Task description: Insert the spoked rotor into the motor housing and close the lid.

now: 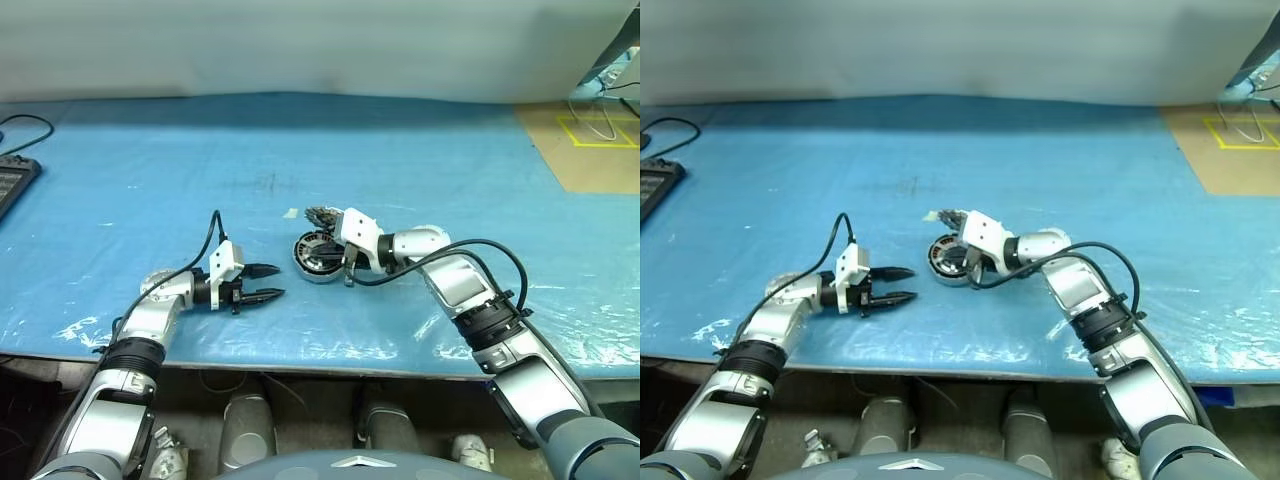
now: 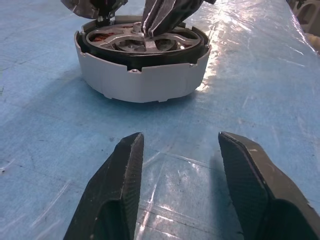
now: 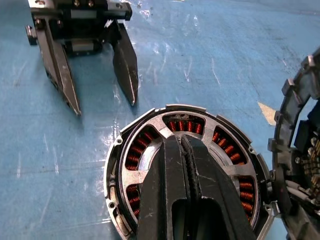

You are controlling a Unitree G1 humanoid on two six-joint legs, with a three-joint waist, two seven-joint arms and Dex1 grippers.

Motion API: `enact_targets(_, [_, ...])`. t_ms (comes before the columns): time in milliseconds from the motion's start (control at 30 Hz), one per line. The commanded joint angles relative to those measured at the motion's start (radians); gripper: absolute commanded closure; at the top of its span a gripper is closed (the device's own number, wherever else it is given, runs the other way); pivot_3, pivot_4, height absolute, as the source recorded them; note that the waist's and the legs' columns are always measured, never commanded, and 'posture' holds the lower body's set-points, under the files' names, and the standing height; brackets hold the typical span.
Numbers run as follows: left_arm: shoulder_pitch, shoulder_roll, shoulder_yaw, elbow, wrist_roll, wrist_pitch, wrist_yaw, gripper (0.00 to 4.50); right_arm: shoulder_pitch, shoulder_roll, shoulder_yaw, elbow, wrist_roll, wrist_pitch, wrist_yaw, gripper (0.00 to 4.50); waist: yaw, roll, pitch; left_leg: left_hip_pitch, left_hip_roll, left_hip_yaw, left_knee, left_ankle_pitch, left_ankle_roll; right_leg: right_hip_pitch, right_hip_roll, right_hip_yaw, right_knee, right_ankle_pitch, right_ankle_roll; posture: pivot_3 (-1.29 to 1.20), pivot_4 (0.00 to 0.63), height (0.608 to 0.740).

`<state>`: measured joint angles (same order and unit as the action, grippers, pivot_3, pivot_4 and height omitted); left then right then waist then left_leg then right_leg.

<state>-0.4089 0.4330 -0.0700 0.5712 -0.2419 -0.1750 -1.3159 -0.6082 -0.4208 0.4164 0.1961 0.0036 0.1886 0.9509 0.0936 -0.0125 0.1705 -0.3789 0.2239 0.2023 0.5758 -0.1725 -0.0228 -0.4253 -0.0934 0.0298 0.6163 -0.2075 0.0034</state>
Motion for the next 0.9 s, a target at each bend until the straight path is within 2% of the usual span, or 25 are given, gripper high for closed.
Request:
enact_targets(33, [0.002,0.012,0.012,-0.034,-0.016,0.008,-0.003,2.02,0.046,-0.04,0.051,0.14,-0.124,-0.025,-0.054,4.49,0.0,0.0,-0.002,0.002,0.0,0.0,0.0,0.0,0.0,0.002,0.0,0.0,0.0,-0.002,0.004,0.0,0.15,0.74])
enact_targets(233, [0.004,0.013,0.013,-0.037,-0.017,0.017,-0.004,2.02,0.059,-0.067,0.069,0.136,-0.169,-0.11,-0.063,4.49,0.001,-0.002,-0.005,0.009,-0.002,-0.001,-0.014,-0.001,0.0,0.007,-0.001,0.0,-0.012,-0.003,0.006,0.0,0.15,0.74])
enact_targets(633, [0.003,0.011,0.011,-0.028,-0.016,0.028,-0.015,2.02,0.073,-0.094,0.098,0.137,-0.219,-0.14,-0.055,4.49,0.002,-0.006,-0.011,0.009,-0.002,-0.004,-0.015,-0.001,0.001,0.005,-0.002,0.0,-0.014,-0.004,0.006,0.0,0.15,0.74])
enact_targets(900, [0.006,0.013,0.012,-0.011,-0.013,0.018,-0.02,2.02,0.06,-0.042,-0.06,-0.049,0.01,0.0,0.007,4.49,0.001,-0.006,-0.011,0.004,-0.002,-0.004,-0.016,-0.001,0.0,0.003,-0.001,0.001,-0.013,-0.003,0.006,0.0,0.15,0.74])
